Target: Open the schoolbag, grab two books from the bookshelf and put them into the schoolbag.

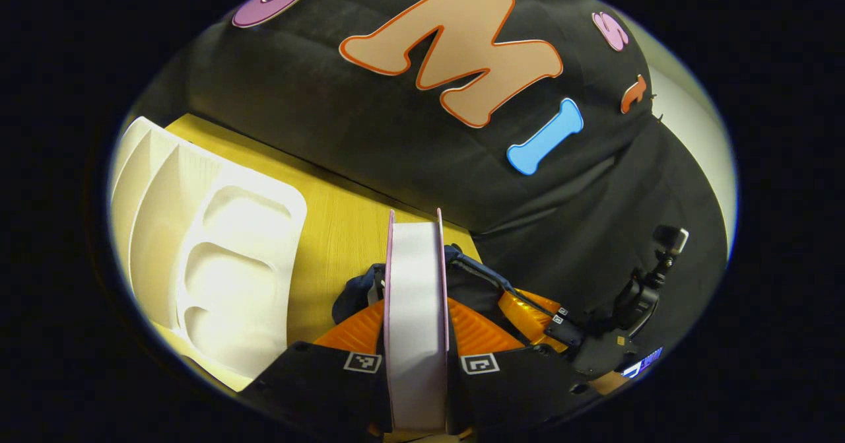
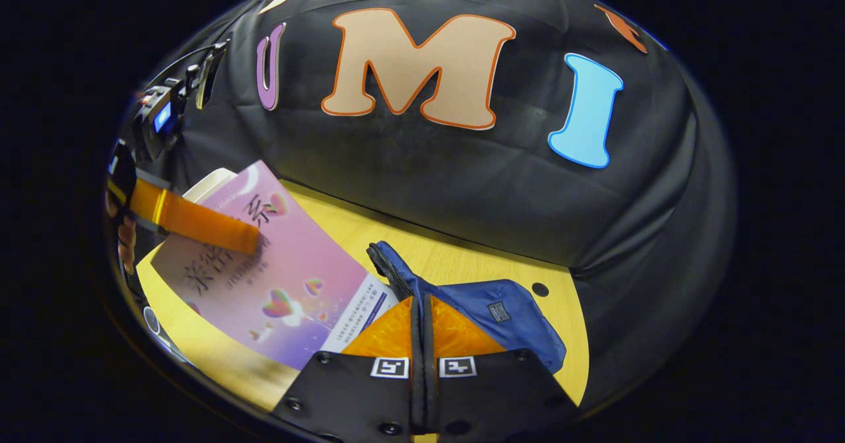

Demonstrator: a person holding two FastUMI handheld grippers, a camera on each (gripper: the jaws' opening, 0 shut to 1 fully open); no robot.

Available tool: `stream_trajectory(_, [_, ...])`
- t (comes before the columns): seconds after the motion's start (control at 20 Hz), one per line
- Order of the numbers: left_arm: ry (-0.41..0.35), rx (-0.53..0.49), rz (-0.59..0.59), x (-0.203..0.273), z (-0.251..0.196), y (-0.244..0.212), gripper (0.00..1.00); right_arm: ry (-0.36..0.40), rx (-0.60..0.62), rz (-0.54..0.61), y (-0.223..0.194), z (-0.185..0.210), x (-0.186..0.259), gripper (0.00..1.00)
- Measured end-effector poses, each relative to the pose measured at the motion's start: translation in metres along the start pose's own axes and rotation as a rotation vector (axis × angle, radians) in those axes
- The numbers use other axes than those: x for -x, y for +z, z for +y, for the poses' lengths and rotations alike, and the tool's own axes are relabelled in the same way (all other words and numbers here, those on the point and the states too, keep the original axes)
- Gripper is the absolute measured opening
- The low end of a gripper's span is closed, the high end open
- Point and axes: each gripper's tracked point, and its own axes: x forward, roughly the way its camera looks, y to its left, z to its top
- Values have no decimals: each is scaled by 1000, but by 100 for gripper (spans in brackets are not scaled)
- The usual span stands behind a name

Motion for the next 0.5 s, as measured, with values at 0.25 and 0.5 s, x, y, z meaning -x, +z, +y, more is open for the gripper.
stream_trajectory(0.25, [-17,93,-45,-19,3,-6,29,6,-14,-9,3,1,2,3])
stream_trajectory(0.5, [-22,165,-80,-37,1,-13,29,25,-21,-15,6,6,2,5])
